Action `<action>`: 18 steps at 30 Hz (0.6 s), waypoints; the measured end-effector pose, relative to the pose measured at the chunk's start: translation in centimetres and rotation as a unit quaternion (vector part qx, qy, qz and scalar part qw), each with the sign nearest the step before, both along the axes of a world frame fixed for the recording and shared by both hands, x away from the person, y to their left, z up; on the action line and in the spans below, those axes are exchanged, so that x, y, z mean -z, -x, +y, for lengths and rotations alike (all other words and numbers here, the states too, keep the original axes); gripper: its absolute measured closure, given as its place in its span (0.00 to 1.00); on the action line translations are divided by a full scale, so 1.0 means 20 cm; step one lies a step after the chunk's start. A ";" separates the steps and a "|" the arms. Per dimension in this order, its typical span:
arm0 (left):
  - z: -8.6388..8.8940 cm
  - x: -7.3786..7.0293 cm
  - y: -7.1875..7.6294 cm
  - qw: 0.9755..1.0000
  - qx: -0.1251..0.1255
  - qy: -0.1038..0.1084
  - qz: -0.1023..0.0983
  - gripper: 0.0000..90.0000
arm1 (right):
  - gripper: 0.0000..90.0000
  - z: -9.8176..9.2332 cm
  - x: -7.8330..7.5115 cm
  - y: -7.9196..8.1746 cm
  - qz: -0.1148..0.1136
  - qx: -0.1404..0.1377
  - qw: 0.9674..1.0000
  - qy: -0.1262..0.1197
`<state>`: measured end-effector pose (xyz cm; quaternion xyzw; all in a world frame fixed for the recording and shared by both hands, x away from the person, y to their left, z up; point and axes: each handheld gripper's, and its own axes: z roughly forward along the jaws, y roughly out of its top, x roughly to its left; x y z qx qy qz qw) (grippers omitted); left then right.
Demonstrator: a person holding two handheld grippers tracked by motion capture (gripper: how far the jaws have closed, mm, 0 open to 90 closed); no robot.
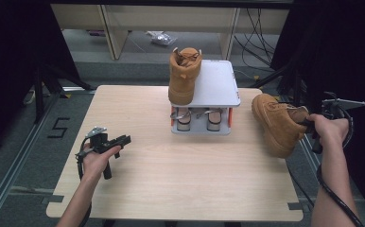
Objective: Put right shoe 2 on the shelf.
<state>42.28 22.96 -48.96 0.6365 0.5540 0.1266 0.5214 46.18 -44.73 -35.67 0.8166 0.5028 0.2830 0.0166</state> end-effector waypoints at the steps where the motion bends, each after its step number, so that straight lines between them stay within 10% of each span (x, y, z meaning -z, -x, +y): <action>1: 0.00 0.00 0.00 1.000 0.000 0.001 0.000 0.79 | 0.92 0.00 0.00 0.00 -0.001 -0.002 1.000 0.000; 18: 0.00 0.01 0.00 1.000 0.000 -0.002 0.002 0.78 | 0.92 0.03 -0.10 -0.06 -0.027 0.010 0.999 -0.016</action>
